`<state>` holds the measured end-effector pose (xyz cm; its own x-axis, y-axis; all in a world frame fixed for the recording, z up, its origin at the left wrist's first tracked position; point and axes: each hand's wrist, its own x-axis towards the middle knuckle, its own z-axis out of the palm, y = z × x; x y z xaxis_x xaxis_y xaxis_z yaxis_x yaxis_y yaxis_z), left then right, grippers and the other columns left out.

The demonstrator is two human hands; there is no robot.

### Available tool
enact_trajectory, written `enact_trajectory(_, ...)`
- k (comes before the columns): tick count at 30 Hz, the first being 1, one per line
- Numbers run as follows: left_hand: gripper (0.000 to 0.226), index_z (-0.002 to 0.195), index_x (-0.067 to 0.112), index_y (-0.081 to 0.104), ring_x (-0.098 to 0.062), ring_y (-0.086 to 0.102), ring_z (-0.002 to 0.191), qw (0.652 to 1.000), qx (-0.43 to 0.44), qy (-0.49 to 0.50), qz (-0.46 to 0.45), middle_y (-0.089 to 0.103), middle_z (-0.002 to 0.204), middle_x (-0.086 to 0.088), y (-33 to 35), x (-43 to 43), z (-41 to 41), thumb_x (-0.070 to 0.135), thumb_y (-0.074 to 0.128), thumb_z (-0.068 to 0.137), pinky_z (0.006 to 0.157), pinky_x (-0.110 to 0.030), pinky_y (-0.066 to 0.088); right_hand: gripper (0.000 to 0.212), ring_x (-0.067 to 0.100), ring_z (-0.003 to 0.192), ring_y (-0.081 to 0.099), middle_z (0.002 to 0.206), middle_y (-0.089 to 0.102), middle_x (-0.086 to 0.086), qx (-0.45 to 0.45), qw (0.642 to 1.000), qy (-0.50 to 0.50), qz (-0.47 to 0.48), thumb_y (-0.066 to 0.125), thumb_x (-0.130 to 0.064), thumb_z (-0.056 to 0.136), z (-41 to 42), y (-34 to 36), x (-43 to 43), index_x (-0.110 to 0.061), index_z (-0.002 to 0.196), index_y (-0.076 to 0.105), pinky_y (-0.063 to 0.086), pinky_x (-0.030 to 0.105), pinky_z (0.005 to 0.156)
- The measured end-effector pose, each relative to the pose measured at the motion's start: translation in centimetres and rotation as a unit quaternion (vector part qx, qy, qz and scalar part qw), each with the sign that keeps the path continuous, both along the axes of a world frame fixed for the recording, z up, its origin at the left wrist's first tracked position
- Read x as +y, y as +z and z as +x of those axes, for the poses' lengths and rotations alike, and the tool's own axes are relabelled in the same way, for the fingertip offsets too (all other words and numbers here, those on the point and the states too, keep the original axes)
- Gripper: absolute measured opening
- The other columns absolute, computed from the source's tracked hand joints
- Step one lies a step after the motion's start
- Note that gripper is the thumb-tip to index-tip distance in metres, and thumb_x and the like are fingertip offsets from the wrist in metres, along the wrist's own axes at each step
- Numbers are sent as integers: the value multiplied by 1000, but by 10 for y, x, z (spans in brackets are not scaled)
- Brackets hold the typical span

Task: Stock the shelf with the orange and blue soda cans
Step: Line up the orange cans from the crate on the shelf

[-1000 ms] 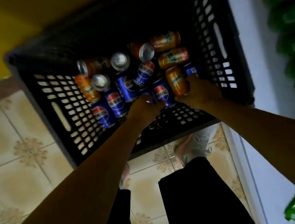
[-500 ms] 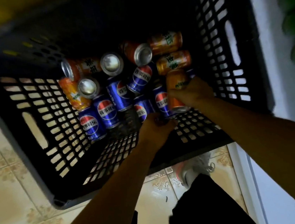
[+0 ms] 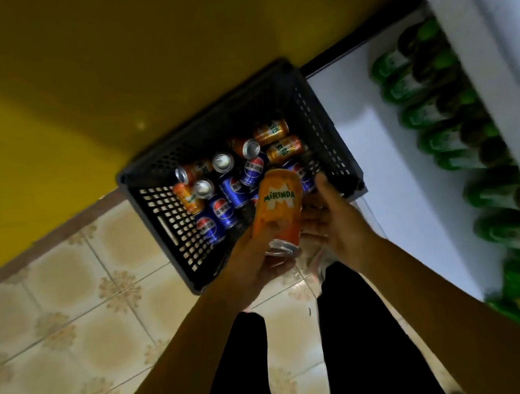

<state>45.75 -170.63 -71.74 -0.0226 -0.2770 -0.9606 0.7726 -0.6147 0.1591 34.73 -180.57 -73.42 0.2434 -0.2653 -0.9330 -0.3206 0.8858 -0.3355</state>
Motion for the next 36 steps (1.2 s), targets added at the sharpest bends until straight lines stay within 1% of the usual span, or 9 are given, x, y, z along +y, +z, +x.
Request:
enact_trajectory(4, 98, 130, 2, 45, -30, 69, 73, 971, 186, 96, -113, 67, 99, -21, 82, 26, -4, 34, 91, 49, 52, -29, 56, 87, 33, 114, 60, 124, 63, 14, -169, 979, -90, 73, 44, -76, 73, -2, 71, 3, -16, 135, 51, 44, 52, 101)
enact_trajectory(7, 83, 131, -2, 44, -30, 67, 82, 925, 271, 112, -239, 64, 104, -23, 126, 35, -13, 38, 81, 68, 63, -32, 58, 105, 31, 107, 63, 127, 60, 17, -274, 955, -83, 79, 76, -68, 52, 6, 128, 9, -11, 135, 49, 52, 44, 90)
enact_trajectory(9, 69, 129, -5, 49, -31, 66, 89, 906, 292, 101, -288, 61, 109, -24, 157, 35, -17, 40, 70, 81, 71, -32, 58, 88, 27, 95, 67, 113, 65, 16, -285, 955, -67, 41, 81, -57, 56, 9, 171, 10, -9, 125, 56, 54, 40, 83)
enact_trajectory(13, 73, 118, 2, 64, -26, 70, 82, 935, 204, 55, -285, 68, 105, -19, 225, 27, -23, 53, 75, 68, 65, -29, 59, 39, 22, 82, 68, 93, 69, 7, -211, 961, -81, -161, 74, -38, 70, 4, 258, 8, -16, 101, 62, 56, 38, 76)
enact_trajectory(17, 62, 126, 17, 57, -28, 65, 107, 956, 33, 63, -286, 64, 123, -13, 288, 18, -31, 57, 44, 80, 76, -34, 58, 42, 7, 74, 69, 89, 69, -2, -108, 921, -96, -363, 77, -31, 74, -1, 348, 8, -14, 108, 59, 53, 23, 62)
enact_trajectory(23, 57, 130, 20, 53, -24, 58, 119, 922, 18, 49, -385, 60, 130, -9, 390, -20, -49, 52, 48, 83, 101, -37, 43, 50, 0, 82, 65, 98, 64, -11, -83, 802, -130, -577, 82, -32, 70, -9, 470, 9, -19, 109, 53, 53, 17, 67)
enact_trajectory(30, 51, 126, 13, 57, -17, 67, 104, 851, 67, -43, -519, 68, 115, -8, 491, -67, -72, 49, 42, 93, 90, -27, 54, 94, -6, 107, 57, 125, 52, -21, 18, 676, 36, -736, 83, -33, 68, -72, 579, 14, -34, 145, 29, 49, 18, 91)
enact_trajectory(34, 52, 106, 13, 72, -14, 70, 91, 806, 66, -130, -573, 72, 103, -6, 535, -98, -103, 50, 37, 95, 75, -24, 58, 84, -2, 101, 60, 117, 60, -17, 114, 617, -45, -778, 83, -39, 67, -101, 619, 10, -29, 137, 37, 54, 27, 86)
enact_trajectory(36, 52, 109, 12, 68, -13, 71, 87, 786, 78, -166, -591, 73, 97, -6, 557, -116, -123, 51, 37, 95, 72, -23, 58, 73, -1, 97, 61, 109, 61, -18, 159, 588, -85, -789, 83, -39, 67, -118, 638, 2, -26, 127, 43, 53, 28, 84)
